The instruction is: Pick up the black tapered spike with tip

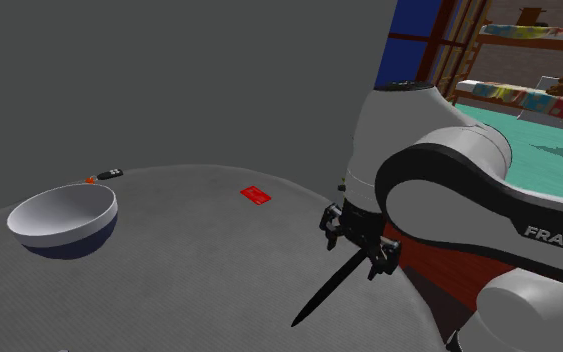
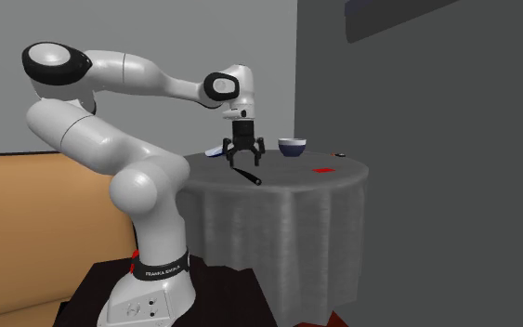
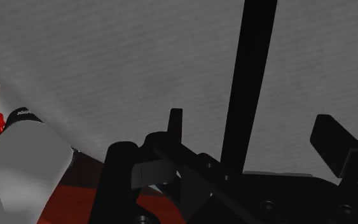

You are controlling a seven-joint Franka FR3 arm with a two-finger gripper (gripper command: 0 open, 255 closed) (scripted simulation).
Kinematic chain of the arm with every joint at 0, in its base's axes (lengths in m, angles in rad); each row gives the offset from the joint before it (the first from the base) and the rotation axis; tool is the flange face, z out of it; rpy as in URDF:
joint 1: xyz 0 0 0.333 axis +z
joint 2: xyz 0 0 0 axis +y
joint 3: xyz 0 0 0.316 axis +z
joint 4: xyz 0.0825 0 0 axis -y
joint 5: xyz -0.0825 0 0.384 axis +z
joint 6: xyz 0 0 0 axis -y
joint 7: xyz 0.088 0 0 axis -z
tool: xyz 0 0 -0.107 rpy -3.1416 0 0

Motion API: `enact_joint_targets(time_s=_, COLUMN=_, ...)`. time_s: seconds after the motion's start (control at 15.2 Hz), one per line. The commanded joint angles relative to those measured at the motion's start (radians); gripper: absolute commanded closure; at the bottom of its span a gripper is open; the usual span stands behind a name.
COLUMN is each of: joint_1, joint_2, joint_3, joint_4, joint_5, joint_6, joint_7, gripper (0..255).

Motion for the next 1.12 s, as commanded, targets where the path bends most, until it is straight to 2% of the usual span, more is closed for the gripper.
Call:
enact_joint_targets(time_s=0.0, joint_1=0.0, joint_2=0.001, joint_3=0.02, joint_4=-0.018, joint_5=0.017, joint_6=0.023, joint_7=0.009, gripper=0)
enact_joint_targets(time_s=0.4, joint_1=0.006, joint_2=0.005, joint_3=0.051, joint_4=-0.056, joint_5=0.043, joint_6=0.066, joint_7=0.007, gripper=0)
enact_joint_targets(time_s=0.46, joint_1=0.006, joint_2=0.005, joint_3=0.051, joint_4=-0.056, joint_5=0.043, joint_6=0.066, joint_7=0.007, gripper=255)
enact_joint_targets(time_s=1.06, joint_1=0.005, joint_2=0.005, joint_3=0.051, joint_4=-0.056, joint_5=0.043, joint_6=0.066, joint_7=0.007, gripper=255)
